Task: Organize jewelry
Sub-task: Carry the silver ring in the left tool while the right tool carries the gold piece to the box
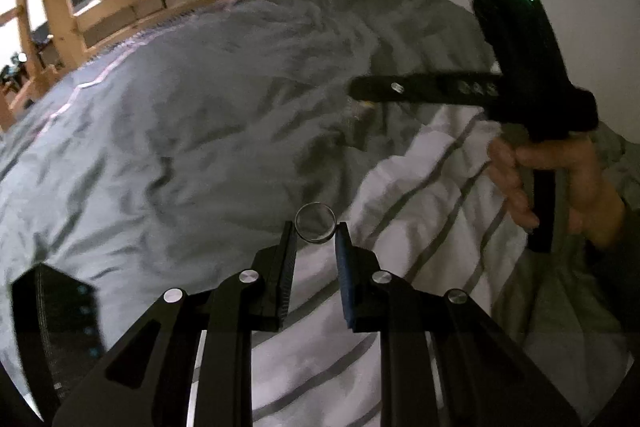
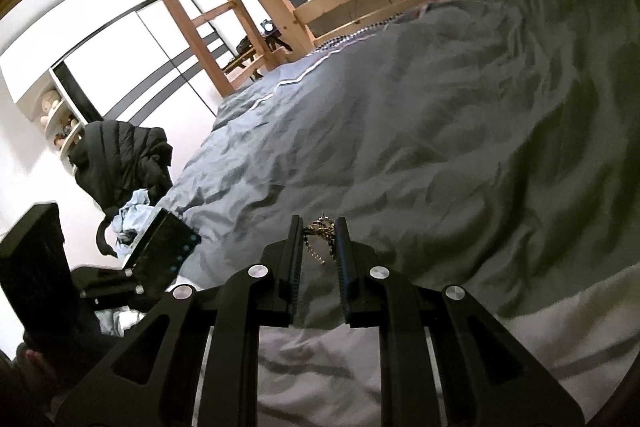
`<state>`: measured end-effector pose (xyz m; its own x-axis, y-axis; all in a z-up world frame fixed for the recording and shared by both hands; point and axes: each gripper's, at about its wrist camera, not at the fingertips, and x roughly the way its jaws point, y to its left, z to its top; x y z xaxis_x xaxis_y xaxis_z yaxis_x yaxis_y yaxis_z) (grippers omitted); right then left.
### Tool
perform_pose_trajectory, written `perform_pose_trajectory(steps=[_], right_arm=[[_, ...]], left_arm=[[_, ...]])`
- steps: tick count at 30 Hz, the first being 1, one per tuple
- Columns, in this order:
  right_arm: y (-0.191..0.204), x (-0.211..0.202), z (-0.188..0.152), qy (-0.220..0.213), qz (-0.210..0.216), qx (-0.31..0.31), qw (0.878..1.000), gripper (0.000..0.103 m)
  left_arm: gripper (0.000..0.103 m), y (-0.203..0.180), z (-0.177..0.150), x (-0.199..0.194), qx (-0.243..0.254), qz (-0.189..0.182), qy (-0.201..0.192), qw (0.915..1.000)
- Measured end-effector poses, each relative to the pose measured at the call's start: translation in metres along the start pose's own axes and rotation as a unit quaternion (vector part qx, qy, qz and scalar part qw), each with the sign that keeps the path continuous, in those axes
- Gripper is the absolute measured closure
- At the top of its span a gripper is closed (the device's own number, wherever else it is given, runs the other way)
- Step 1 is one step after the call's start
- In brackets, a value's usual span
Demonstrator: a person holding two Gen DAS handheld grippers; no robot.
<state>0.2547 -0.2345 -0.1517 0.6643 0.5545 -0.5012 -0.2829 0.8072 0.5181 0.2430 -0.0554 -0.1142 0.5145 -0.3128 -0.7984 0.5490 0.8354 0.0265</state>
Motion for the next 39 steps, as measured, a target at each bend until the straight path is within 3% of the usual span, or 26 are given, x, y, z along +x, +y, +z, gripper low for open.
perform_pose_trajectory(steps=[7,13,24,39], right_arm=[[0.038,-0.014,-0.007,0.011,0.001,-0.028,1.000,0.087],[0.077,-0.027,-0.009,-0.002,0.006,-0.065,0.998,0.087],[0.143,-0.013,-0.009,0.011,0.041,-0.085,0.995,0.087],[0.255,0.054,0.000,0.026,0.120,-0.124,0.985,0.087]], left_arm=[[0.084,0.026,-0.002,-0.048,-0.028,0.023,-0.039,0.9986],[0.084,0.047,-0.027,-0.088,-0.043,0.041,-0.056,0.9966],[0.084,0.100,-0.058,-0.133,-0.093,0.069,-0.101,0.9881],[0.084,0.176,-0.121,-0.158,-0.155,0.107,-0.083,0.9785]])
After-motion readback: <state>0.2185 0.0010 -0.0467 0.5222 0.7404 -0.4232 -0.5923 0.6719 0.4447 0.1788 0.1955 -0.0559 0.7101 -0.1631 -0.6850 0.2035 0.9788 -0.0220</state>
